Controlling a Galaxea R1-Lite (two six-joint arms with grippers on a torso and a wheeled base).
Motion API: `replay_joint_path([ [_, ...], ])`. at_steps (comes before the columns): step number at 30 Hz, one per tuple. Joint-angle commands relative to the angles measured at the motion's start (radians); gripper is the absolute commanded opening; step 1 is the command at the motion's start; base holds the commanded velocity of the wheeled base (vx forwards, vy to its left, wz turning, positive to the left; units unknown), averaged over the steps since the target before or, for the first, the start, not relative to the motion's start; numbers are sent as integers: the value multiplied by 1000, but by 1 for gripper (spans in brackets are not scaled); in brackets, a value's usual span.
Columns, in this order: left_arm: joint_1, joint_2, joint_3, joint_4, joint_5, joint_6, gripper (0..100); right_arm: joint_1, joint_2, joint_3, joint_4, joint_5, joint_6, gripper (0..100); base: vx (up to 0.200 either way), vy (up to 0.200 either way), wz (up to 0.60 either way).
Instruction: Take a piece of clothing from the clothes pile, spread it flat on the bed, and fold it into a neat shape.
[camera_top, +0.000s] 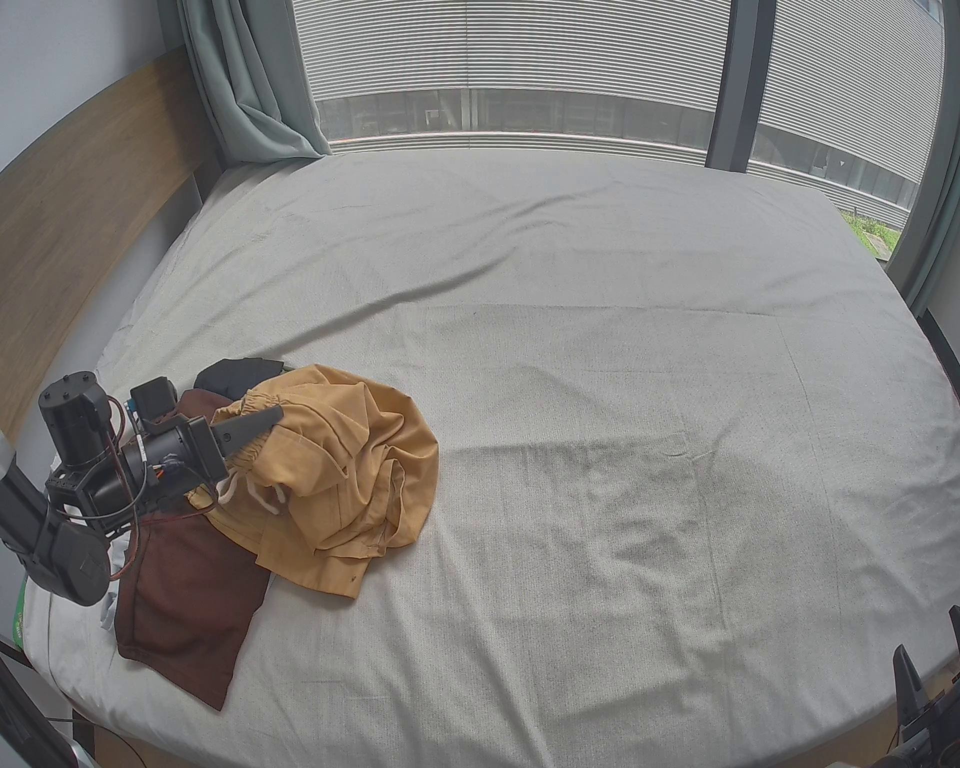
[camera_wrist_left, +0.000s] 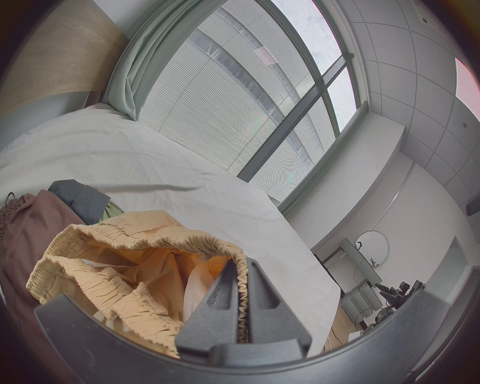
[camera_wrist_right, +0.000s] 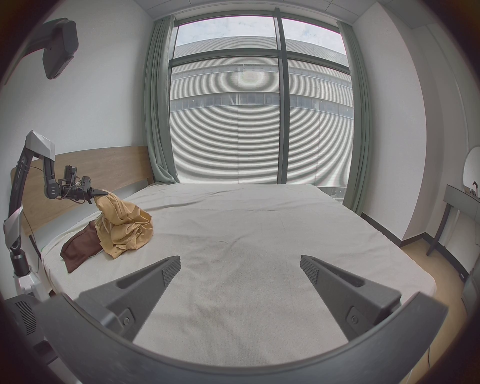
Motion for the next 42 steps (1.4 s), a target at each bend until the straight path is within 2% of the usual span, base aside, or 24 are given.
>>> replay_joint_path([
  [1, -7, -44, 56, -11, 0, -3, 0, 0, -16, 18, 0, 1, -1, 100, 0, 0, 0],
  [7, -56, -67, 90, -41, 46, -44, 0, 0, -16, 18, 0, 1, 1, 100, 0, 0, 0],
  [13, -147, -139, 100, -75, 185, -224, 0, 0, -16, 18, 0, 1, 1, 100, 0, 0, 0],
  [16, -189, -151, 100, -75, 256, -265, 0, 0, -16, 18, 0, 1, 1, 100, 0, 0, 0],
  [21, -254, -159, 105, -77, 327, -310, 0, 0, -16, 18, 0, 1, 1, 100, 0, 0, 0],
  [24, -303, -168, 94, -77, 399, -363, 0, 0, -16, 18, 0, 1, 1, 100, 0, 0, 0],
  [28, -395, -174, 70, -84, 538, -469, 0, 0, -16, 18, 0, 1, 1, 100, 0, 0, 0],
  [29, -400, -174, 67, -86, 551, -478, 0, 0, -16, 18, 0, 1, 1, 100, 0, 0, 0],
  [30, -426, -172, 48, -95, 618, -511, 0, 0, -16, 18, 0, 1, 1, 100, 0, 0, 0],
  [32, -439, -168, 34, -97, 663, -523, 0, 0, -16, 18, 0, 1, 1, 100, 0, 0, 0],
  [40, -479, -176, 30, -97, 692, -566, 0, 0, -16, 18, 0, 1, 1, 100, 0, 0, 0],
  [42, -516, -179, 24, -87, 727, -613, 0, 0, -16, 18, 0, 1, 1, 100, 0, 0, 0],
])
